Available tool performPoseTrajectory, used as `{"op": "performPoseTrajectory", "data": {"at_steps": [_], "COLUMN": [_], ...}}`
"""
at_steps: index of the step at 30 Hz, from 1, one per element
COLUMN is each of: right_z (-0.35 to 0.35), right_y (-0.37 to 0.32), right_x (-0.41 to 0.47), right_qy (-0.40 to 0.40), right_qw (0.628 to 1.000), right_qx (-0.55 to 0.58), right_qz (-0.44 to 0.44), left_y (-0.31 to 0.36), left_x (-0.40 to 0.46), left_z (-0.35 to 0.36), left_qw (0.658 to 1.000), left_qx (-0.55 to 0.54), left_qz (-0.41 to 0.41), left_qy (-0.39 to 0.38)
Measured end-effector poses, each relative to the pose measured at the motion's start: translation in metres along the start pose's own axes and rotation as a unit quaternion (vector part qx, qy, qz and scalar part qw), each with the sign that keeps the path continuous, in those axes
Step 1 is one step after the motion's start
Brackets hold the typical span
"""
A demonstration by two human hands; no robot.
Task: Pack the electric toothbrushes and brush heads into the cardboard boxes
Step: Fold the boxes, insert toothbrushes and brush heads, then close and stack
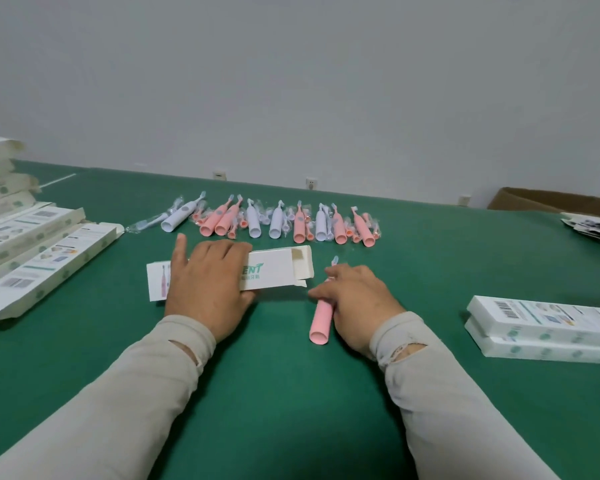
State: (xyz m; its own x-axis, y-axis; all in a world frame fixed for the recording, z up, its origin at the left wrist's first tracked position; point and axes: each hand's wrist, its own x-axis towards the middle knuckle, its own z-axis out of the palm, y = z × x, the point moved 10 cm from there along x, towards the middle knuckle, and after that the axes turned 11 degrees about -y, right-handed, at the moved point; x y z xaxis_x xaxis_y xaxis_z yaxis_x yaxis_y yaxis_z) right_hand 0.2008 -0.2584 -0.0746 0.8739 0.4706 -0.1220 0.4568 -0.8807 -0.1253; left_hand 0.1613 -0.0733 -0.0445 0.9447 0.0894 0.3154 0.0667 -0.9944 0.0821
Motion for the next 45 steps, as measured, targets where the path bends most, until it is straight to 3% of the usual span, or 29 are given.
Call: {"op": "performPoseTrajectory", "data": {"at_steps": [6,11,15,17,27,34,38,41,45], "right_z": [-0.007,-0.016,-0.059,-0.069,-0.06,-0.044,-0.052,-0.066,-0.056], "right_y": [-0.008,-0.003,-0.014,-0.017,-0.011,-0.043,-0.056,-0.033,0.002], "right_x": [0.002,-0.007,-0.027,-0.035,-0.032,-0.027,-0.028,-0.038,-0.038], "right_qy": [0.003,0.035,0.211,0.256,0.203,0.129,0.168,0.209,0.165], "right_qw": [1.0,0.997,0.977,0.966,0.977,0.989,0.982,0.977,0.984], "right_qx": [-0.025,0.065,0.017,-0.015,-0.057,-0.054,-0.045,-0.005,0.03], "right_qz": [0.002,0.031,-0.011,-0.017,0.037,-0.053,-0.071,-0.032,0.063], "left_y": [-0.021,-0.029,-0.034,-0.036,-0.026,-0.016,-0.012,-0.025,-0.03], "left_x": [0.002,0.002,0.0,0.0,-0.002,-0.002,-0.003,-0.002,-0.002], "left_z": [-0.005,-0.005,-0.006,-0.006,-0.01,-0.006,-0.006,-0.009,-0.011], "left_qw": [0.999,0.999,0.999,0.999,0.999,0.998,0.998,0.998,0.998], "left_qx": [-0.027,-0.021,-0.02,-0.021,-0.038,-0.045,-0.043,-0.055,-0.053], "left_qz": [-0.027,-0.038,-0.049,-0.05,0.0,0.031,0.044,0.013,-0.009], "left_qy": [0.016,0.012,0.009,0.008,0.025,0.012,0.028,0.035,0.042]}}
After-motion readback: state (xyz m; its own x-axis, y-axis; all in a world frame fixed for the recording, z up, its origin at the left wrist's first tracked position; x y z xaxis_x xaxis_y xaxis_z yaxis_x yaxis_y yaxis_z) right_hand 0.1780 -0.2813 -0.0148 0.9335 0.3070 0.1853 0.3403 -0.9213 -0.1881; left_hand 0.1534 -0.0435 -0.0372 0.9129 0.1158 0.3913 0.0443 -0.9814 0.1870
